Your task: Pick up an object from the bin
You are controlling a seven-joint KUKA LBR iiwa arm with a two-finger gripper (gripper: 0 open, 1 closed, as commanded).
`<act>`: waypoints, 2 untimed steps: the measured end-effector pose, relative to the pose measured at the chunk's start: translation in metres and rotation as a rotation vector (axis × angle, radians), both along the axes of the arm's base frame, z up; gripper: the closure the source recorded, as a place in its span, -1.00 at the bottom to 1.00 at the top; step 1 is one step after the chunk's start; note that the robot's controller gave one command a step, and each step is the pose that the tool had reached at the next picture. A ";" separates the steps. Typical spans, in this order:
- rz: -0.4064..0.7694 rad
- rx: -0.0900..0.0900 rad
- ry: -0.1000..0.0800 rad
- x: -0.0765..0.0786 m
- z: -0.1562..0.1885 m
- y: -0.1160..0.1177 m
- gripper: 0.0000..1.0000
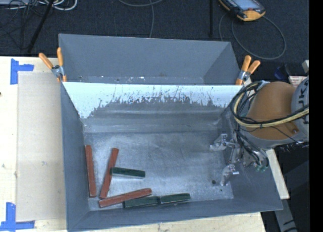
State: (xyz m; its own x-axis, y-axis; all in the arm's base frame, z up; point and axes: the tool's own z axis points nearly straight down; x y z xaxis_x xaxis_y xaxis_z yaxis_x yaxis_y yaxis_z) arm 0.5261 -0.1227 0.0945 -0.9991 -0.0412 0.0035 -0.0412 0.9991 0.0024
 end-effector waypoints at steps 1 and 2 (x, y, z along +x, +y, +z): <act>0.093 -0.001 -0.003 -0.003 -0.007 0.016 1.00; 0.091 -0.001 -0.002 -0.003 -0.007 0.016 1.00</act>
Offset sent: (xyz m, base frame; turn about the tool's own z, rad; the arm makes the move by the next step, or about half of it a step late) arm 0.0000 0.0000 0.0000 0.0000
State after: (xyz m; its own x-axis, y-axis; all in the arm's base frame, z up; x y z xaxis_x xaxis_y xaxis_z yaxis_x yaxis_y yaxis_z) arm 0.5232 -0.1072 0.0873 -0.9912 -0.1321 0.0011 -0.1321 0.9912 0.0008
